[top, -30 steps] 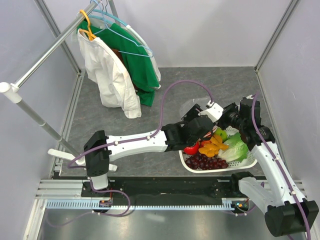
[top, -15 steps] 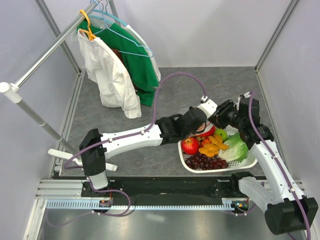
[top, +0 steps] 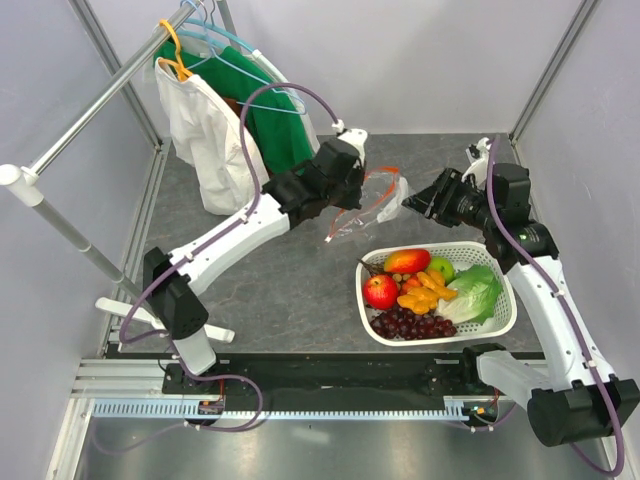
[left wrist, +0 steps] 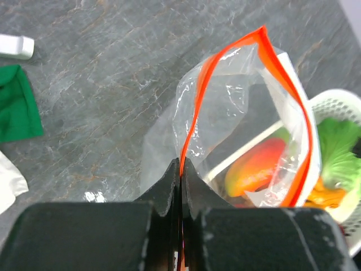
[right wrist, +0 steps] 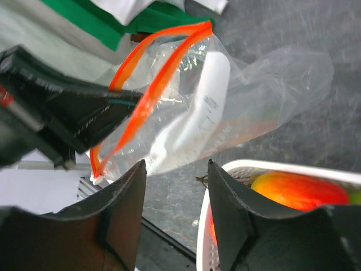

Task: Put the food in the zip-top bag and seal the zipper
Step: Pick up the fake fruit from the bin.

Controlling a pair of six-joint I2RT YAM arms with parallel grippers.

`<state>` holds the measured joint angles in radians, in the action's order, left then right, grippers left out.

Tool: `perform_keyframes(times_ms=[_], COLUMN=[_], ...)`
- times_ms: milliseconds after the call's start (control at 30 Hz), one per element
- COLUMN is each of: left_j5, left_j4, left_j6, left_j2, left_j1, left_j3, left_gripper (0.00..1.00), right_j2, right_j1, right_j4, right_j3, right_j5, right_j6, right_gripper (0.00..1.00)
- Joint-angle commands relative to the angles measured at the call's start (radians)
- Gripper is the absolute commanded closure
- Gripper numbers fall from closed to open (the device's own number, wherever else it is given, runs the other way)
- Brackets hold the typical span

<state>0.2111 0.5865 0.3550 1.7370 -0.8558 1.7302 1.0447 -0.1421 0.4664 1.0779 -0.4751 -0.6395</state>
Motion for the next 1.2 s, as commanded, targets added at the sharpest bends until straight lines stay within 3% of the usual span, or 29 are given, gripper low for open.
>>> perform_keyframes(times_ms=[0, 100, 333, 467, 633, 800, 1000, 1167], left_j5=[-0.177, -0.190, -0.023, 0.112, 0.136, 0.119, -0.010, -0.009], left_j4=[0.068, 0.072, 0.085, 0.122, 0.134, 0.102, 0.038, 0.029], left_j6=[0.128, 0.121, 0.087, 0.023, -0.043, -0.016, 0.013, 0.044], left_j2=[-0.042, -0.063, -0.140, -0.133, -0.081, -0.042, -0.034, -0.022], left_j1=[0.078, 0.098, 0.095, 0.038, -0.049, -0.051, -0.037, -0.031], left_j3=[0.065, 0.071, 0.028, 0.011, -0.063, -0.089, -0.109, -0.106], left_gripper=[0.98, 0.98, 0.98, 0.98, 0.98, 0.98, 0.98, 0.98], right_j2=[0.005, -0.006, -0.048, -0.054, -0.046, -0.043, -0.069, -0.058], right_j1=[-0.001, -0.001, -0.002, -0.002, -0.002, -0.002, -0.002, -0.005], right_j4=[0.023, 0.046, 0.120, 0.176, 0.355, 0.566, 0.591, 0.535], right_j3=[0.091, 0.106, 0.070, 0.037, 0.065, 0.102, 0.087, 0.088], right_j5=[-0.025, -0.030, -0.026, -0.066, -0.109, -0.076, -0.183, -0.308], right_j6=[0.142, 0.162, 0.198, 0.248, 0.530, 0.888, 1.119, 1.133], right_gripper=[0.44, 0.44, 0.34, 0.29, 0.20, 0.05, 0.07, 0.12])
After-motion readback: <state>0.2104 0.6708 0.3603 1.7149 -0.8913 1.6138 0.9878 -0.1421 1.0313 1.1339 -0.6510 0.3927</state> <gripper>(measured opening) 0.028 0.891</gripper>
